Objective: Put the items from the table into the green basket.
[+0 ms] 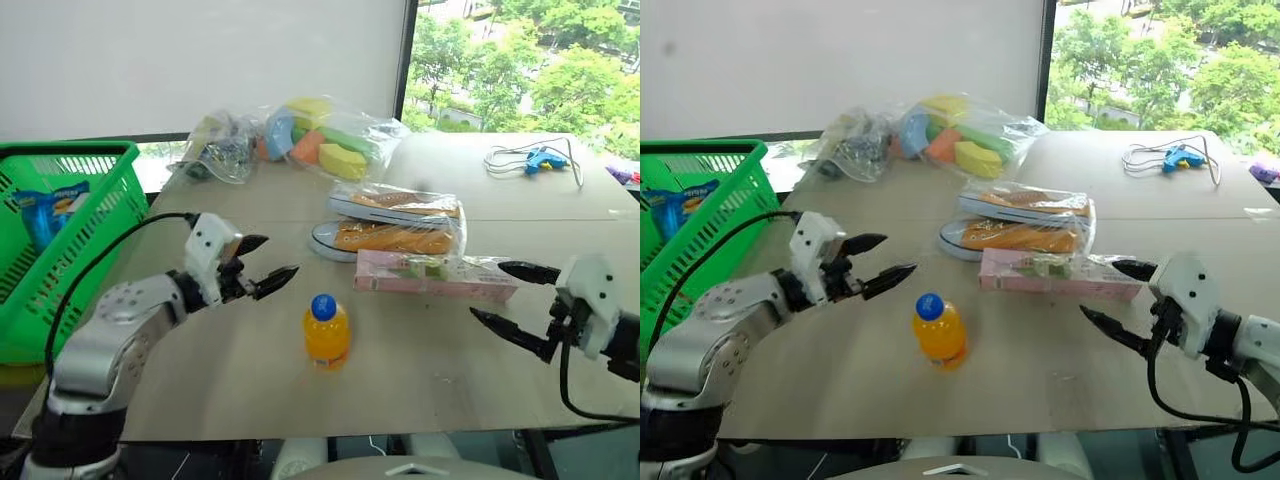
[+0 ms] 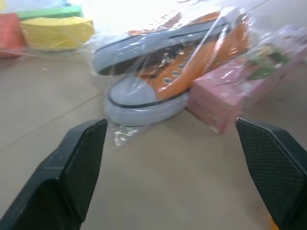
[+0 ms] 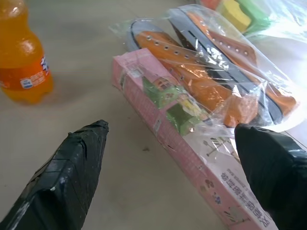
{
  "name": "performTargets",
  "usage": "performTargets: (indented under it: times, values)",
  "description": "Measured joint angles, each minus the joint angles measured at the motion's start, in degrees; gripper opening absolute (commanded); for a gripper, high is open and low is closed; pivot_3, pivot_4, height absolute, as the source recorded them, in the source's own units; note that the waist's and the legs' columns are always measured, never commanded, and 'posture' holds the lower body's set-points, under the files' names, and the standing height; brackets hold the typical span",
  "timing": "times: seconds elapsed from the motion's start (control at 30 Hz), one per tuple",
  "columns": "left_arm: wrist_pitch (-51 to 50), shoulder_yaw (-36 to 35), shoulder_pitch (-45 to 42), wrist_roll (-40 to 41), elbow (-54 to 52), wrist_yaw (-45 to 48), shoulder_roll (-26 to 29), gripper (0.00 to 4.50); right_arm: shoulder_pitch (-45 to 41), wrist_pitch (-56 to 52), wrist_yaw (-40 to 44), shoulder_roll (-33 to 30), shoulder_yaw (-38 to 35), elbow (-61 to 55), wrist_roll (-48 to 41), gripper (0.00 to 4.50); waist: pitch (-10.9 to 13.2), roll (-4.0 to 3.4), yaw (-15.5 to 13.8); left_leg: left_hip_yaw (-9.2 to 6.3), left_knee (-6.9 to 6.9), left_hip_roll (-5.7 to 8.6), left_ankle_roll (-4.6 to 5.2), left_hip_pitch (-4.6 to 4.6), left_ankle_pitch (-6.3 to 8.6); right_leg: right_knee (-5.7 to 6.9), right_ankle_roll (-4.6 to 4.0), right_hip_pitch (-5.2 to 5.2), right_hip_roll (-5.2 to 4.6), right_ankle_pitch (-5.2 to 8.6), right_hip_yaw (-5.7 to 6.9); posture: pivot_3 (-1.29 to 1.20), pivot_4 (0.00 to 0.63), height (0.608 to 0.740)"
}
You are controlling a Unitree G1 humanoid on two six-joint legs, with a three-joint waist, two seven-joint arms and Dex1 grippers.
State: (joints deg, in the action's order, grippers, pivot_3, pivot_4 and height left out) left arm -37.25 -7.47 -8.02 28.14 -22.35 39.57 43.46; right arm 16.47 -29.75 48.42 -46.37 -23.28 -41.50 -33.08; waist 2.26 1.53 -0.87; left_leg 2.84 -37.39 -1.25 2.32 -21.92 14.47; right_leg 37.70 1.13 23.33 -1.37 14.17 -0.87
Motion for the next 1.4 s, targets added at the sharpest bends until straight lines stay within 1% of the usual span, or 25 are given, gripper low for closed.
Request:
performTargets:
  times: [0.1,0.17,0.27,0.37,0.4,0.43,0.47,0.5,0.57,0.63,0.67,0.7,0.77,0.8,0.9,0.97,1.17,1.27,1.33,1.4]
  values:
    - [-1.21,4.03,-6.82,-2.61,3.44,-0.96,-0.34,4.43,0.36,1.44,0.93,0.79,-0.33,-0.28,-0.82,4.5,-0.02,0.04,0.23,0.05,-0.01,0.0,0.0,0.01,0.0,0.0,0.06,-0.01,0.01,-0.04,-0.04,-0.02,0.0,0.74]
    - [-1.26,8.39,-12.82,-5.86,8.71,-0.91,-1.02,4.43,0.4,1.56,0.75,1.39,-0.35,-1.48,-1.62,4.5,-0.02,0.04,0.36,0.07,-0.01,0.0,0.0,0.04,0.0,0.02,0.11,0.0,0.06,-0.07,-0.05,-0.04,0.0,0.74]
    - [0.24,13.27,-18.52,-10.14,16.52,0.2,-2.27,4.43,0.52,1.62,-0.25,1.53,-0.2,-3.06,-1.42,4.5,-0.03,0.04,0.55,0.04,-0.01,-0.01,0.0,0.03,0.0,0.05,0.17,0.0,0.18,-0.11,-0.05,-0.06,0.0,0.74]
    - [1.56,18.4,-24.49,-13.68,25.18,2.58,-4.82,4.43,0.74,1.55,-1.43,1.74,-0.03,-3.78,-1.18,4.5,-0.03,0.05,0.8,-0.01,-0.03,0.02,0.0,-0.01,0.0,0.05,0.16,0.01,0.24,-0.11,-0.04,-0.08,0.0,0.74]
    - [3.2,21.18,-27.5,-15.93,29.49,4.23,-5.99,4.43,0.8,1.35,-2.09,1.8,0.01,-4.14,-1.13,4.5,-0.03,0.05,0.9,-0.01,-0.04,0.05,0.0,-0.03,0.0,0.04,0.15,0.01,0.25,-0.12,-0.03,-0.09,0.0,0.74]
    - [3.35,21.4,-27.73,-16.12,29.88,4.34,-6.08,4.43,0.8,1.34,-2.15,1.8,0.01,-4.2,-1.14,4.5,-0.03,0.05,0.94,-0.01,-0.04,0.05,0.0,-0.02,0.0,0.04,0.16,0.01,0.25,-0.12,-0.03,-0.1,0.0,0.74]
    - [7.44,24.42,-31.53,-19.25,36.71,6.5,-8.77,4.43,1.38,1.27,-3.14,1.98,0.16,-5.28,-0.9,4.5,-0.04,0.05,1.61,0.01,-0.04,0.02,0.0,-0.03,0.0,0.03,0.13,0.02,0.25,-0.14,-0.06,-0.11,0.0,0.74]
    - [8.64,25.35,-32.65,-20.05,39.02,6.96,-9.81,4.43,1.42,1.19,-3.5,2.08,0.38,-5.49,-0.88,4.5,-0.04,0.06,1.79,0.02,-0.04,0.03,0.0,-0.04,0.0,0.03,0.08,0.02,0.25,-0.17,-0.07,-0.11,0.0,0.74]
    - [12.72,27.67,-36.83,-23.21,48.61,7.79,-13.37,4.43,1.8,0.94,-4.64,2.3,0.83,-6.45,-0.77,4.5,-0.04,0.06,2.04,0.05,-0.06,0.09,0.01,-0.03,0.0,0.03,0.11,0.02,0.29,-0.16,-0.06,-0.14,0.003,0.74]
    - [17.84,29.21,-39.57,-26.31,55.68,8.82,-14.27,3.92,1.93,0.18,-5.74,2.3,0.93,-7.83,-0.99,4.5,-0.05,0.08,3.0,0.02,-0.06,0.07,0.01,-0.01,0.0,0.05,0.16,0.02,0.3,-0.14,-0.12,-0.14,0.005,0.74]
    - [18.62,29.55,-40.1,-26.77,56.62,8.99,-14.36,3.75,1.92,-0.03,-5.93,2.31,0.93,-7.98,-1.02,4.5,-0.05,0.08,3.12,0.02,-0.06,0.06,0.01,-0.01,0.0,0.05,0.16,0.02,0.31,-0.14,-0.12,-0.14,0.005,0.74]
    - [21.66,30.68,-41.7,-28.66,59.84,9.53,-14.96,3.28,1.99,-0.43,-6.56,2.3,0.92,-8.36,-1.2,4.5,-0.08,0.05,3.24,0.04,-0.07,0.03,0.01,0.05,0.0,0.1,0.17,-0.01,0.3,-0.13,-0.15,-0.15,0.006,0.74]
    - [25.22,31.56,-42.95,-30.72,63.58,10.32,-15.65,2.52,2.01,-1.25,-7.23,2.3,0.92,-9.17,-1.37,4.5,-0.11,0.02,3.29,0.03,-0.09,0.02,0.01,0.14,0.0,0.17,0.12,-0.04,0.31,-0.11,-0.14,-0.16,0.009,0.74]
    - [27.1,31.9,-43.61,-31.53,65.84,10.82,-16.07,2.03,2.03,-1.47,-7.72,2.3,0.92,-9.6,-1.45,4.5,-0.14,0.01,3.4,0.01,-0.11,0.01,0.01,0.25,0.0,0.19,-0.01,-0.16,0.32,-0.06,-0.16,-0.16,0.009,0.74]
    - [29.57,31.41,-44.0,-32.4,68.96,11.65,-16.83,0.72,2.04,-2.46,-8.68,2.3,0.92,-10.46,-1.78,4.5,-0.25,-0.07,3.68,0.02,-0.11,-0.01,0.01,0.41,0.0,0.19,-0.04,-0.29,0.33,-0.11,-0.16,-0.16,0.009,0.74]
    - [30.67,30.36,-44.05,-32.44,70.1,11.99,-17.06,0.04,2.03,-2.82,-9.04,2.29,0.92,-10.59,-2.03,4.5,-0.34,-0.1,4.01,0.01,-0.11,-0.01,0.0,0.48,0.0,0.19,-0.03,-0.36,0.31,-0.12,-0.15,-0.17,0.007,0.74]
    - [30.96,25.31,-43.36,-30.49,71.36,13.35,-17.72,0.02,1.56,-3.85,-9.84,2.23,0.95,-10.96,-2.45,4.5,-0.42,-0.17,4.69,-0.03,-0.14,-0.01,0.01,0.36,-0.01,0.16,0.03,-0.32,0.32,-0.15,-0.17,-0.16,0.0,0.74]
    - [30.25,19.15,-41.32,-27.31,69.4,11.17,-17.94,0.02,0.06,-3.92,-10.25,2.04,2.15,-10.95,-2.32,4.5,-0.37,-0.11,4.95,-0.02,-0.17,-0.03,0.01,0.02,-0.01,0.17,0.2,0.02,0.35,-0.26,-0.27,-0.15,0.0,0.74]
    - [30.22,16.65,-41.11,-25.73,68.03,9.53,-17.96,0.02,-0.04,-4.0,-10.3,2.03,2.48,-10.92,-2.2,4.5,-0.3,0.02,4.96,-0.04,-0.18,-0.04,0.01,-0.15,-0.01,0.18,0.19,0.17,0.37,-0.27,-0.39,-0.15,0.0,0.74]
    - [29.36,10.43,-40.2,-22.45,62.92,4.15,-18.03,0.02,-0.9,-4.04,-10.4,1.98,2.82,-10.91,-2.18,4.5,-0.22,0.12,5.09,-0.04,-0.18,-0.07,0.01,-0.31,0.0,0.2,0.01,0.36,0.37,-0.39,-0.46,-0.13,0.0,0.74]
